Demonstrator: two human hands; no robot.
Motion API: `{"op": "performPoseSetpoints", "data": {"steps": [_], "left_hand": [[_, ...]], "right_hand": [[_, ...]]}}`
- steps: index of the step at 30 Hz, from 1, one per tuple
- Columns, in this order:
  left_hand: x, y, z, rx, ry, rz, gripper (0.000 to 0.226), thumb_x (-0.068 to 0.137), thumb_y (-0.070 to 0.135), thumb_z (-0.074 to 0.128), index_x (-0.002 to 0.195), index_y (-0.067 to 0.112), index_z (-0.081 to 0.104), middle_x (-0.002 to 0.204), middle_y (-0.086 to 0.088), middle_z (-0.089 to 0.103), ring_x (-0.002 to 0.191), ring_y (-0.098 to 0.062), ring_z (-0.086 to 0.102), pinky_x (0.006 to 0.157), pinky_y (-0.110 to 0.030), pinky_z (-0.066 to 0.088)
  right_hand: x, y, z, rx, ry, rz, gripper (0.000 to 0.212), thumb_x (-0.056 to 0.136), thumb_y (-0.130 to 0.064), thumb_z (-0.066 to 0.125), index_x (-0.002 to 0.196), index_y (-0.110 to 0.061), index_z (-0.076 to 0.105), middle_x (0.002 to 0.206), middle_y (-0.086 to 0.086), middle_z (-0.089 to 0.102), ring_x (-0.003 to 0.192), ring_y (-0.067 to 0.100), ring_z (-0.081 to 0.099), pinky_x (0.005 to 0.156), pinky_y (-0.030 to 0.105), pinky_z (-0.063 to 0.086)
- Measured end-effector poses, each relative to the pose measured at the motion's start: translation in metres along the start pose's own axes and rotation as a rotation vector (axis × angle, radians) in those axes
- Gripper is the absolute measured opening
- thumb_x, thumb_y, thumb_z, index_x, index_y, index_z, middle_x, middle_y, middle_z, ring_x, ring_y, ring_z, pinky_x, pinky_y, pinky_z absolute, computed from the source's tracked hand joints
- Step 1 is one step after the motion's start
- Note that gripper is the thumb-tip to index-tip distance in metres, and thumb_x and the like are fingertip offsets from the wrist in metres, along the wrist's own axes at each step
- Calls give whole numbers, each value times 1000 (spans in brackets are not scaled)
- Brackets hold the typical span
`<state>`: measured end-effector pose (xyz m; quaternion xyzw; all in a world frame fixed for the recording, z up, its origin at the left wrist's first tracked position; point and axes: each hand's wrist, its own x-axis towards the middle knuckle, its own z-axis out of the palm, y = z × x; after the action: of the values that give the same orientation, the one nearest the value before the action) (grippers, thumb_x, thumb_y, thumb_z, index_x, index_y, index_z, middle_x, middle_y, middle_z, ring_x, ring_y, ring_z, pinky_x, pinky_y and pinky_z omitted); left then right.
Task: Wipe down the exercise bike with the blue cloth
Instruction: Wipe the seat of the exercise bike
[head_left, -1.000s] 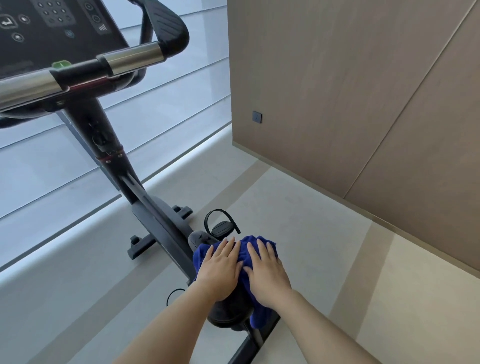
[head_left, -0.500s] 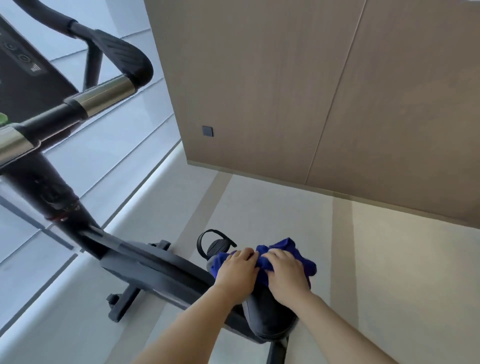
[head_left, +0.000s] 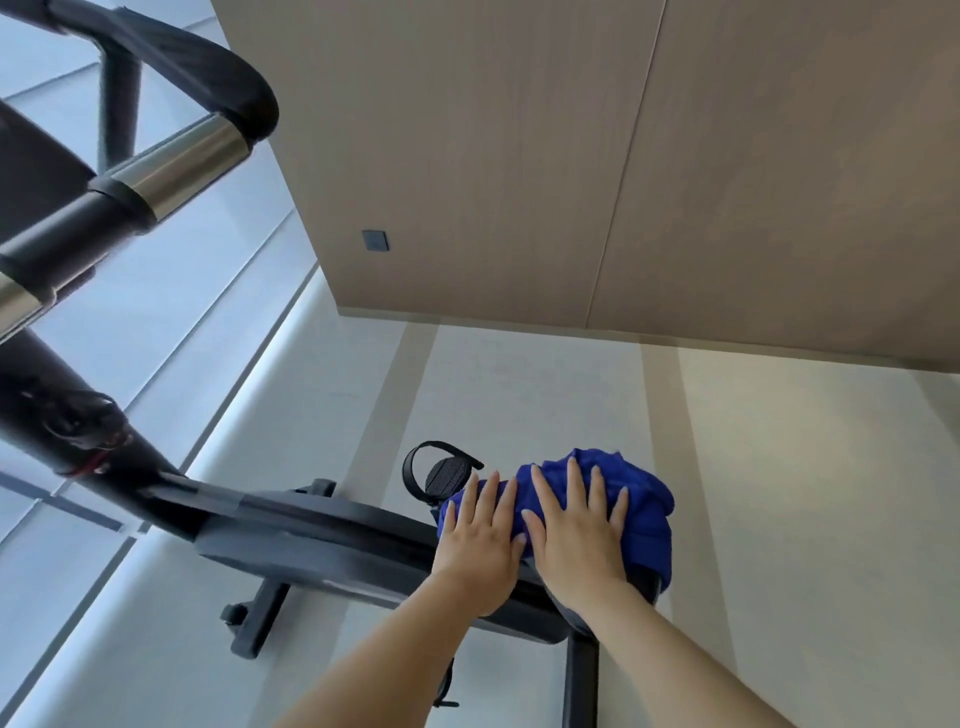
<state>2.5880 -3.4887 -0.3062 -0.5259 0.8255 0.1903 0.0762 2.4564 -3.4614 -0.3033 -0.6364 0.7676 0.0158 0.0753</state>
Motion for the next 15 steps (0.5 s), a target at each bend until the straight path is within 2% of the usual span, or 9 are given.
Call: {"op": "performPoseSetpoints", "data": {"steps": [4,10,13,15], "left_hand": [[11,-7,6,-15,54,35,60,97,45,17,148,22,-3,157,1,0,144,-20,-8,117,-44,-1],[21,-12,-6,-54,77,98,54,97,42,23,146,21,16,151,3,22,140,-16,12,116,-39,11],[35,-7,-29,-148,-17,50,45,97,36,29,138,21,33,143,0,38,135,-20,27,112,-41,20],[37,-5,-36,-153,-80,46,46,96,33,30,139,20,32,145,-1,36,136,-22,25,113,-46,20]], "right_hand": [[16,-3,4,-35,-21,19,54,94,-53,13,146,-35,12,156,8,16,143,33,7,106,65,-4],[32,-1,-4,-26,-50,-28,48,95,-49,17,136,-30,34,150,5,31,141,31,15,106,66,1],[45,-2,-21,41,-123,-61,45,97,-43,17,125,-25,48,142,6,39,137,31,21,104,68,6],[43,-4,-24,67,-137,-40,46,98,-42,16,129,-24,45,146,8,34,138,34,16,105,68,4]]}}
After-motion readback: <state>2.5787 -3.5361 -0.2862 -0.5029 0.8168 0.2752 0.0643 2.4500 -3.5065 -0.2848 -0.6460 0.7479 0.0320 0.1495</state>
